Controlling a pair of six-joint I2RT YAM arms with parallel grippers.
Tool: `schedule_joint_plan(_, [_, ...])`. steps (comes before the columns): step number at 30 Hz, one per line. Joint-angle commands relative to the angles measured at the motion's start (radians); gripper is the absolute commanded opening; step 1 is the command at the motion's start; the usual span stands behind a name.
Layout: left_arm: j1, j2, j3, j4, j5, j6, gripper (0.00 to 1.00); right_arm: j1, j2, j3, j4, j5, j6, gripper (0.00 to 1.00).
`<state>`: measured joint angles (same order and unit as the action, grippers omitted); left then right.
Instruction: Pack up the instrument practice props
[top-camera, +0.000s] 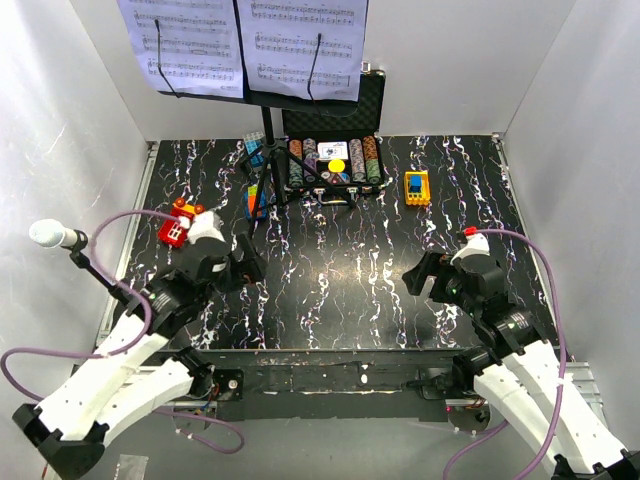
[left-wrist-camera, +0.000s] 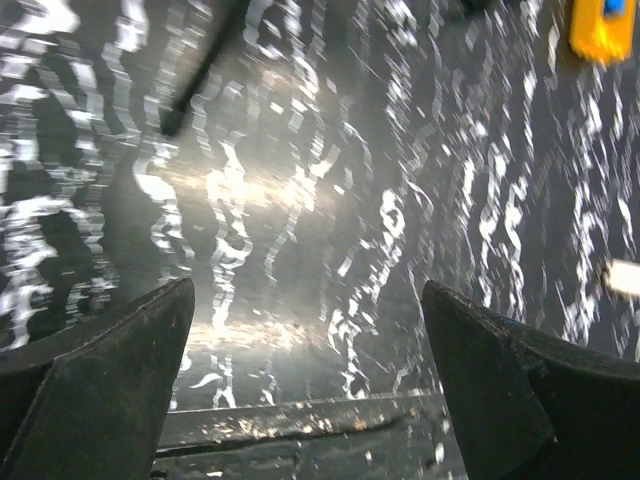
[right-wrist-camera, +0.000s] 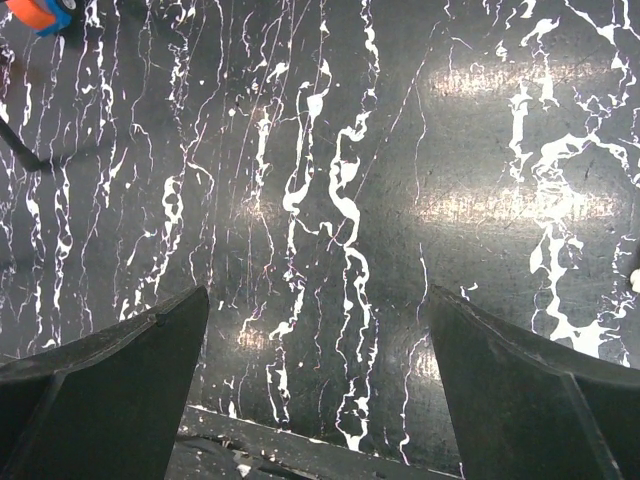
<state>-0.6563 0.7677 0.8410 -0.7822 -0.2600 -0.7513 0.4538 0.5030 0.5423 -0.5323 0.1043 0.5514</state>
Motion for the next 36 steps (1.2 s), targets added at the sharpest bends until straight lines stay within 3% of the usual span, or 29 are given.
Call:
schedule_joint_plan(1, [-0.011,-0.077,0.096,-0.26,-0.422,-0.132,0.98,0.003,0.005,0.035,0.031,-0.02,-0.031,0.98])
schedule_joint_plan(8, [-0.012,0.036,0.211,-0.529,-0.625,-0.282,0.98,0.003,-0.004,0.019,0.041,-0.022,-0.044,0.98])
schedule_joint_plan(16, [-0.011,0.179,0.285,-0.82,-0.852,-0.574,0.98,0.003,0.0,0.018,0.04,-0.023,-0.045,0.98])
schedule_joint_plan(23, [-0.011,0.133,0.282,-0.825,-0.982,-0.546,0.98,0.003,0.011,0.016,0.052,-0.031,-0.045,0.98])
schedule_joint_plan(28, [-0.011,0.105,0.253,-0.73,-1.053,-0.48,0.84,0.003,0.017,0.018,0.054,-0.043,-0.041,0.98])
schedule_joint_plan(31, [-0.009,0.157,0.259,-0.765,-1.096,-0.514,0.89,0.003,0.008,0.021,0.051,-0.034,-0.039,0.98])
schedule_joint_plan(33, [-0.003,0.209,0.277,-0.862,-1.12,-0.612,0.94,0.003,-0.003,0.018,0.048,-0.032,-0.038,0.98])
schedule_joint_plan(36, [0.023,0.249,0.291,-0.864,-1.125,-0.602,0.97,0.003,-0.006,0.013,0.052,-0.029,-0.033,0.98])
